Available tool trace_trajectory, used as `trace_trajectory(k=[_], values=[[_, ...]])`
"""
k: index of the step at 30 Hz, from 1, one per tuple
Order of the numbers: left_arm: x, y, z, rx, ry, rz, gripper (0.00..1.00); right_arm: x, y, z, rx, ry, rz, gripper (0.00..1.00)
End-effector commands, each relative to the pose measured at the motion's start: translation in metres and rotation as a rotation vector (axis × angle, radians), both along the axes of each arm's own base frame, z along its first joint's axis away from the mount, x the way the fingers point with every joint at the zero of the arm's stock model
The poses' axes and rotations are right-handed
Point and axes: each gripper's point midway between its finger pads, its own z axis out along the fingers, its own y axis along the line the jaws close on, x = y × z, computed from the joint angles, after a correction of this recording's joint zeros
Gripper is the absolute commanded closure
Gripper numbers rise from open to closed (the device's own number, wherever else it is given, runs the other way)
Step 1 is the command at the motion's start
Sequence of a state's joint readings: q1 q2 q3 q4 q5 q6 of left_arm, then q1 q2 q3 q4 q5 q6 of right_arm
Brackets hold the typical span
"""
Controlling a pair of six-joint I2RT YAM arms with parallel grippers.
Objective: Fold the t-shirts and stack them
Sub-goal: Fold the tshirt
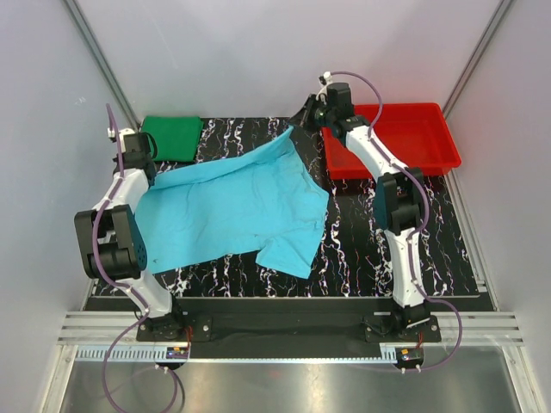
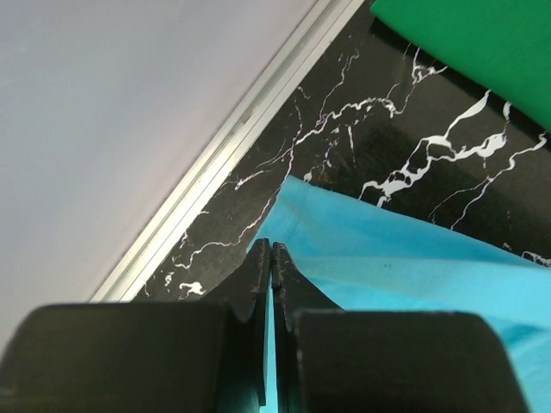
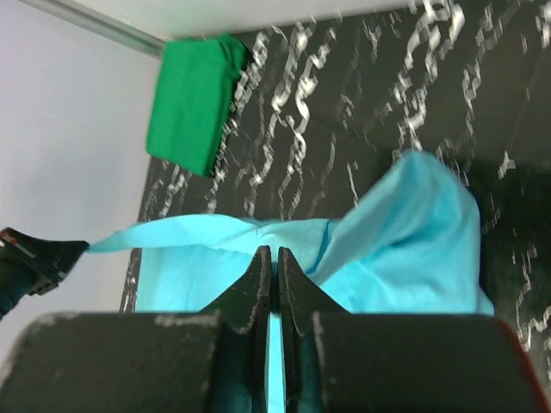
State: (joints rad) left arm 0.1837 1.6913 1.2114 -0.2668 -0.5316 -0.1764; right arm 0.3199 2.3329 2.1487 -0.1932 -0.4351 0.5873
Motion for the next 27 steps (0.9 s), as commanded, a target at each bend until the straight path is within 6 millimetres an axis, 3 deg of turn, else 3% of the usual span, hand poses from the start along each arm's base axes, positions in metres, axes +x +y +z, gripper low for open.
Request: trace_trajectory(k=[1,6,7,8,10,20,23,25,26,27], values=[[-0.007,0.01,0.013,0.009,-0.026,0.057,1.0,-0.019,-0.007,0.052,0.021,-0.052,-0.015,1.0],[-0.018,0.015,0.004,0.001,0.024,0.097,1.0,-0.037,-0.014,0.047,0.008,-0.01,-0.032,1.0],[-0.021,0.016,0.002,-0.001,0.032,0.105,1.0,-0.041,-0.018,0.038,-0.003,0.012,-0.039,1.0],[-0.023,0.018,-0.001,-0.007,0.042,0.115,1.0,-0.044,-0.021,0.045,-0.005,0.001,-0.051,1.0],[-0.028,0.019,-0.007,-0.015,0.074,0.12,1.0,-0.05,-0.025,0.04,-0.014,0.019,-0.062,1.0],[-0.038,0.015,-0.042,-0.079,0.153,0.157,1.0,-0.083,-0.037,0.0,-0.038,0.128,-0.087,1.0],[-0.047,0.016,-0.05,-0.087,0.187,0.202,0.99,-0.094,-0.035,-0.01,-0.038,0.176,-0.055,0.9],[-0.055,0.017,-0.049,-0.093,0.209,0.232,0.92,-0.107,-0.041,-0.023,-0.075,0.221,-0.05,0.77],[-0.06,0.019,-0.047,-0.087,0.214,0.257,0.82,-0.122,-0.046,-0.022,-0.098,0.251,-0.043,0.73],[-0.07,0.018,-0.047,-0.101,0.226,0.305,0.64,-0.133,-0.051,-0.025,-0.127,0.269,-0.035,0.71]])
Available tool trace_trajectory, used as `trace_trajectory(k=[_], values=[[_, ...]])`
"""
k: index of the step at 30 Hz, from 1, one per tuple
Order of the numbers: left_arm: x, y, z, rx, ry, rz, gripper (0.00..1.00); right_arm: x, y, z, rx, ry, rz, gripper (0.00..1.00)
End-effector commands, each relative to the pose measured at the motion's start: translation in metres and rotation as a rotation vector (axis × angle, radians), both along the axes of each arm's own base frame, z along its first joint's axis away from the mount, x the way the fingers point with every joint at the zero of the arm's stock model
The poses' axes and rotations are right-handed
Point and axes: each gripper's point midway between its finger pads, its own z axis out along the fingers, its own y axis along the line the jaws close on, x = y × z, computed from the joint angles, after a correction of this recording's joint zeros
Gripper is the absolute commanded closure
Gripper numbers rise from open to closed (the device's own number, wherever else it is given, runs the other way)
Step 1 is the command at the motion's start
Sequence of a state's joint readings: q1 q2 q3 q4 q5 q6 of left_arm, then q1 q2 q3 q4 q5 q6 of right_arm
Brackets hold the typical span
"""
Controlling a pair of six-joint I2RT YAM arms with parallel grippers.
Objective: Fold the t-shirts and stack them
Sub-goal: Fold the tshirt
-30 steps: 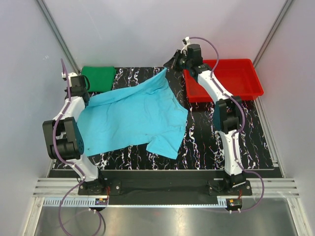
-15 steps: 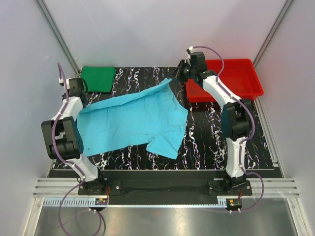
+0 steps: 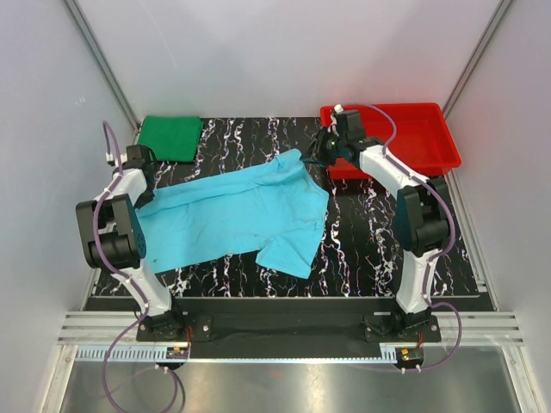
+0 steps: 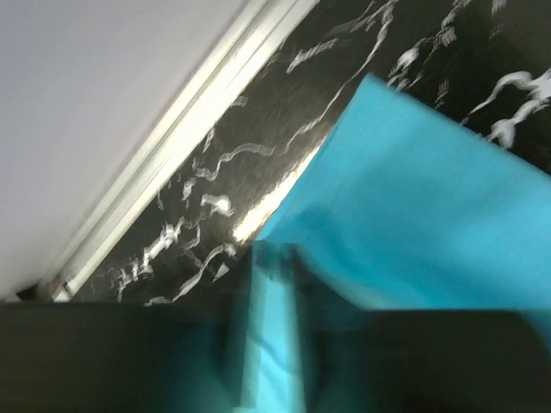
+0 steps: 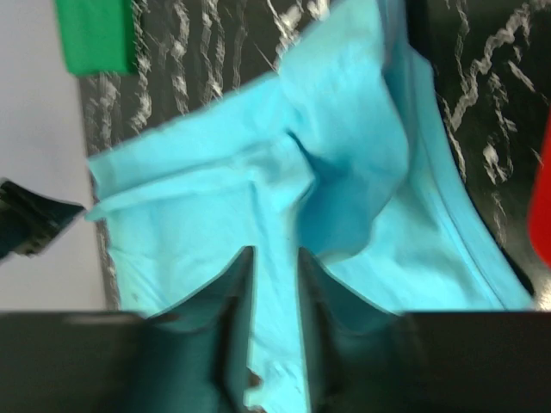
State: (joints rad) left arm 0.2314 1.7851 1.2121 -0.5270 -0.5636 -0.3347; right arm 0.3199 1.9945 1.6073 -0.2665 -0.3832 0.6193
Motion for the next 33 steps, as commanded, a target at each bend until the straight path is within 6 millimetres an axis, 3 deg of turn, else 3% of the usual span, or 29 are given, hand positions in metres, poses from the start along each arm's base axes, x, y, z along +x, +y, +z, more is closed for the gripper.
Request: trace_trajectory(k=[1,3,4,6,7,11,13,17,22,25,29,33], values=[[-0.016,0.012,0.019,0.025,-0.023,0.158,0.52,-0.04,-0.017,0.025,-0.077,-0.012,0.046,0.63],[-0.031,0.006,0.026,-0.01,-0.069,0.226,0.3,-0.067,-0.031,0.023,-0.121,-0.007,0.046,0.53],[-0.035,0.004,0.035,-0.018,-0.112,0.246,0.22,-0.076,-0.04,0.017,-0.174,-0.021,0.07,0.49],[-0.041,-0.012,0.029,-0.102,-0.145,0.268,0.14,-0.087,-0.053,0.02,-0.243,-0.033,0.073,0.41],[-0.042,-0.017,0.034,-0.131,-0.174,0.277,0.14,-0.091,-0.056,0.02,-0.261,-0.027,0.08,0.41],[-0.06,-0.053,0.017,-0.307,-0.2,0.32,0.16,-0.128,-0.044,0.007,-0.228,0.053,0.195,0.4],[-0.066,-0.062,0.016,-0.347,-0.213,0.303,0.23,-0.151,-0.033,-0.009,-0.215,0.098,0.245,0.41],[-0.1,-0.074,-0.01,-0.41,-0.168,0.322,0.39,-0.192,-0.011,-0.033,-0.185,0.171,0.32,0.49],[-0.122,-0.094,-0.027,-0.489,-0.146,0.3,0.41,-0.23,-0.012,-0.062,-0.139,0.264,0.287,0.44],[-0.136,-0.095,-0.037,-0.499,-0.117,0.33,0.37,-0.24,-0.017,-0.075,-0.135,0.314,0.256,0.43],[-0.15,-0.091,-0.044,-0.524,-0.107,0.39,0.26,-0.238,-0.03,-0.09,-0.203,0.335,0.188,0.42],[-0.159,-0.088,-0.058,-0.561,-0.098,0.451,0.28,-0.234,-0.043,-0.103,-0.275,0.356,0.129,0.4]])
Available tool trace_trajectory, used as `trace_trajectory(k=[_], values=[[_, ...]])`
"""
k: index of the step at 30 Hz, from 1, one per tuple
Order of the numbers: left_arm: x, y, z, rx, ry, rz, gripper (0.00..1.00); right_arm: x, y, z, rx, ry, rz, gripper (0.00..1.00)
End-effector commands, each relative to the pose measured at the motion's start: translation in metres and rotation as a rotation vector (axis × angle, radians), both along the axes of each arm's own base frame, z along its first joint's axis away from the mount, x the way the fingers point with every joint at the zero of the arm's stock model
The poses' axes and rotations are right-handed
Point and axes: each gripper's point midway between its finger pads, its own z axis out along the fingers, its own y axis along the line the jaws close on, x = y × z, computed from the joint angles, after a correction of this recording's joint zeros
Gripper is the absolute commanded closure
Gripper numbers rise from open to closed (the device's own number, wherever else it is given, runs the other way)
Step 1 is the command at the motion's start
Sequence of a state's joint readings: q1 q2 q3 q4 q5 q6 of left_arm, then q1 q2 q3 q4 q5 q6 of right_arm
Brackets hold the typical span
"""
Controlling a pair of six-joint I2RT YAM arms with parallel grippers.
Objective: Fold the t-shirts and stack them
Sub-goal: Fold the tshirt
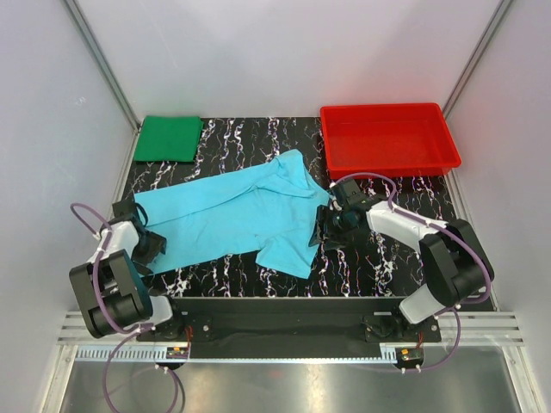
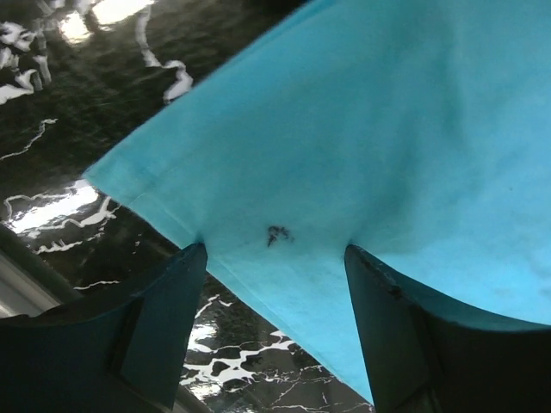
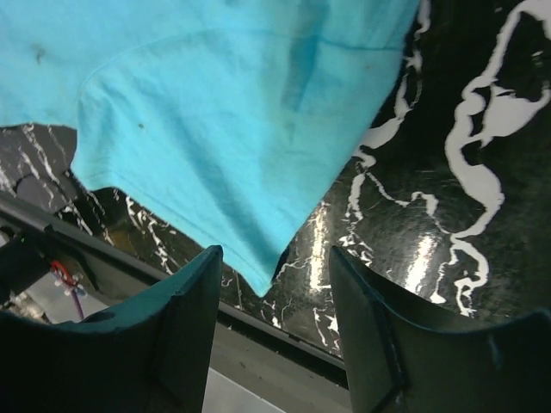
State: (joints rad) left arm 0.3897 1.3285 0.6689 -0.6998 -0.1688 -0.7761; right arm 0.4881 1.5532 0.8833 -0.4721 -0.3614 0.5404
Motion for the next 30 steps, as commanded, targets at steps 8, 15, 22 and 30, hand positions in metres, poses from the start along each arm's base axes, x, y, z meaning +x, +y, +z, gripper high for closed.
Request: trace_trajectory(k=[8,15,22,30], values=[[-0.009,0.009,-0.03,-0.097,-0.012,0.132,0.44,0.032,-0.016,-0.016,-0.119,-0.081,-0.118,0.46],[-0.012,0.012,-0.03,-0.085,0.008,0.119,0.61,0.05,-0.014,-0.026,-0.152,-0.109,-0.119,0.5],[-0.011,0.016,-0.03,-0.073,0.003,0.102,0.99,0.062,-0.009,-0.028,-0.155,-0.113,-0.124,0.6],[-0.016,0.006,-0.029,-0.112,-0.003,0.114,1.0,0.051,-0.032,-0.034,-0.26,-0.08,-0.204,1.0]])
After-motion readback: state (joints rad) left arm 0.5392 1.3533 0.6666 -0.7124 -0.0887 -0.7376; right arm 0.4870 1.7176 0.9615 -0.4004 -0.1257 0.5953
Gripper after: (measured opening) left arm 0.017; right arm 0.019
